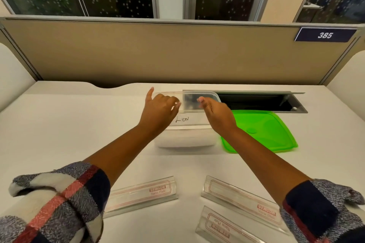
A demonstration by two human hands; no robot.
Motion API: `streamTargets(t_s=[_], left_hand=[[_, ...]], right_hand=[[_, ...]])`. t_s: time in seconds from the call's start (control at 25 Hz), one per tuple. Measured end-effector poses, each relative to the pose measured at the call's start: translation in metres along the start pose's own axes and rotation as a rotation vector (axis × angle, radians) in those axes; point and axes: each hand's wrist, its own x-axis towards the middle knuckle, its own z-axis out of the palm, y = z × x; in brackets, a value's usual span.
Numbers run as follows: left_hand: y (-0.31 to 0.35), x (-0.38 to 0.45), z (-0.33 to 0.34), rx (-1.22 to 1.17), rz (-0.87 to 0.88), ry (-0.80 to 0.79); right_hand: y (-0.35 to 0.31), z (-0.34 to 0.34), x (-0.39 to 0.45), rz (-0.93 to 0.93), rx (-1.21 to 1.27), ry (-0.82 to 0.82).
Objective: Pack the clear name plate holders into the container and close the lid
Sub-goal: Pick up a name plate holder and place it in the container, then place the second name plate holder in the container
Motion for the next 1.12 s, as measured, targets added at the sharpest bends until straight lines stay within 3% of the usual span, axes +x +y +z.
streamTargets(t_s=[0.28, 0.56, 0.88, 1.12], left_hand=[[0.064, -0.1, -0.023, -0.324, 0.117, 0.012], [0.086, -0.189, -0.009, -0.434, -0.007, -0.158], [0.1, -0.241, 0.011, -0.596, -0.272, -0.278], [0.113, -0.25, 0.019, -0.668, -0.422, -0.207]], right_hand=[[-0.017, -0.037, -0.06, -0.127, 0.149, -0.093], [0.012, -0.067, -0.173, -0.013, 0.122, 0.04], [0.052, -0.076, -0.289, 0.209, 0.129, 0.079], [0.069, -0.066, -0.316, 0.236, 0.074, 0.109]])
